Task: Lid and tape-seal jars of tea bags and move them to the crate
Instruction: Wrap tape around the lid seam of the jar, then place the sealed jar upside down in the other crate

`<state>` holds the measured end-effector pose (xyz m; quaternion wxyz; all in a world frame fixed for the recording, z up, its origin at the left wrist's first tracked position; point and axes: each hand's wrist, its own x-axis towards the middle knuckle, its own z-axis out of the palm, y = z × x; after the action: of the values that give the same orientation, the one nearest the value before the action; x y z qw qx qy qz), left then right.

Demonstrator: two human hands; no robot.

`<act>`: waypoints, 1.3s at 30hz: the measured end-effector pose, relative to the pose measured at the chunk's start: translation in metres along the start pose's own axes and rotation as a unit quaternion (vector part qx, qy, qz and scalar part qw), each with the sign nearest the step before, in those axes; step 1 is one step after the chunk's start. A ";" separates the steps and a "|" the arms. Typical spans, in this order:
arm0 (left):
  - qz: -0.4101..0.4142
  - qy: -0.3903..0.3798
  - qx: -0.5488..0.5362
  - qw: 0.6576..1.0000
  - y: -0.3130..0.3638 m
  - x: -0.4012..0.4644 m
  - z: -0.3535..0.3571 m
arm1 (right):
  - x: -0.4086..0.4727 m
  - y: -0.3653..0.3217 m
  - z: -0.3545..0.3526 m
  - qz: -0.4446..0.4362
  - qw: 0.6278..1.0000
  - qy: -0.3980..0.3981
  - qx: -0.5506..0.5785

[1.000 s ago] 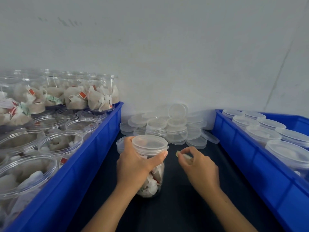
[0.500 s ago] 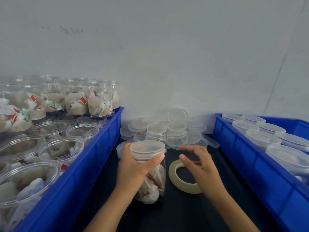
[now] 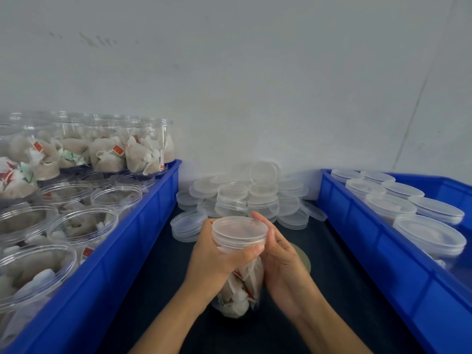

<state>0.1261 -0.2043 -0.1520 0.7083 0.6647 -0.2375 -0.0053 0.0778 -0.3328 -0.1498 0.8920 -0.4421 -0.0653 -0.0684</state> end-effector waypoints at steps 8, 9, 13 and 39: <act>-0.039 0.003 -0.014 0.999 0.004 0.003 0.006 | 0.001 0.000 -0.005 -0.012 0.997 0.020 -0.072; -0.048 -0.005 -0.024 0.999 0.006 0.003 0.006 | -0.002 -0.002 -0.005 -0.012 0.994 0.011 -0.108; -0.049 -0.073 -0.050 0.995 0.024 0.006 0.007 | -0.018 -0.016 -0.007 -0.027 0.965 -0.015 -0.260; 0.077 -0.247 -0.028 0.966 0.131 0.051 0.267 | -0.082 -0.266 -0.080 -0.204 0.814 0.346 -0.420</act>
<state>0.0388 -0.4564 -0.0109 0.6443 0.6024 -0.4552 -0.1213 -0.0461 -0.5514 -0.0047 0.5486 -0.6976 0.1939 -0.4180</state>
